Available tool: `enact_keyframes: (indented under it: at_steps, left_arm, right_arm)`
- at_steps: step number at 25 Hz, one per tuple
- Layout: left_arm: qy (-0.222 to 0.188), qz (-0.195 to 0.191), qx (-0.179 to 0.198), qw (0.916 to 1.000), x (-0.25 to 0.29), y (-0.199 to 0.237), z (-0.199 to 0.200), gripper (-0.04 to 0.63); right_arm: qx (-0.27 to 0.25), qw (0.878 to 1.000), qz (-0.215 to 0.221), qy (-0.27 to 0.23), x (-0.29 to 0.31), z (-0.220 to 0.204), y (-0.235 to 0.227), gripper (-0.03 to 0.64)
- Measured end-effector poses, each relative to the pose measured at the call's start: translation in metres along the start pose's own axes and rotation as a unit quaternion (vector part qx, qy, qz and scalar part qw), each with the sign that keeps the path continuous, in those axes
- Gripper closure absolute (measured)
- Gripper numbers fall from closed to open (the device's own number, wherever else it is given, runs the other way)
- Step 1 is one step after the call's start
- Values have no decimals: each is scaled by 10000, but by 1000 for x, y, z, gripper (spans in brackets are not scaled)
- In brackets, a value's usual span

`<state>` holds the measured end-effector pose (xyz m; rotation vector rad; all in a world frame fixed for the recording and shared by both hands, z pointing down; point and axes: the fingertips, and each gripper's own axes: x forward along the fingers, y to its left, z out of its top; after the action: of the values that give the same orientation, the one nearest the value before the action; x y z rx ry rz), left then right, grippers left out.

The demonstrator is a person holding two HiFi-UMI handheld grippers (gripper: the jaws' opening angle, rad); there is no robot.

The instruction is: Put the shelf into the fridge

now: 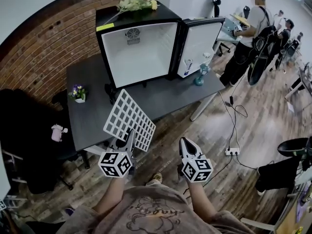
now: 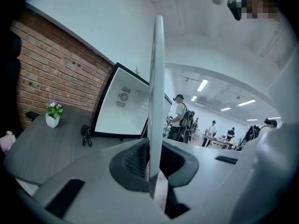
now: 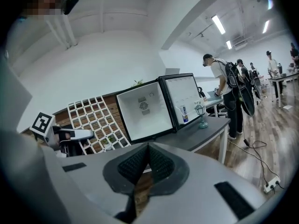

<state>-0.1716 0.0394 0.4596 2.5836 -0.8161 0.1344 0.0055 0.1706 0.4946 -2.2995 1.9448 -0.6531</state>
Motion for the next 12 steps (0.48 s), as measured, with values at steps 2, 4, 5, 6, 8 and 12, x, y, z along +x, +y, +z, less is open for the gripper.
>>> enact_keyframes:
  at_steps: [2,4,5,6,8,12]
  left_arm:
    - [-34,69,-25,10000,12,-1,1,548]
    - [-55,127,-52,9999,23,-1,4,548]
    - [-58,153,-61,9998,28,-1,5,549]
    - [-54,173,-68,9998,32,-2,6,548]
    - [-50,194,-92,9998,39,-2,7,548]
    - [-141,192,-148,9996,55,0,13,548]
  right_arm:
    - [-2,10000,79,-3,11,7,-11,618]
    - [14,9999,136,-24,21,16,-21,618]
    - [22,9999,158,-33,26,20,-25,618]
    - [33,9998,177,-35,29,23,-28,618]
    - [53,9997,218,-27,35,26,-33,618]
    - [41,9995,308,-14,51,27,-40,618]
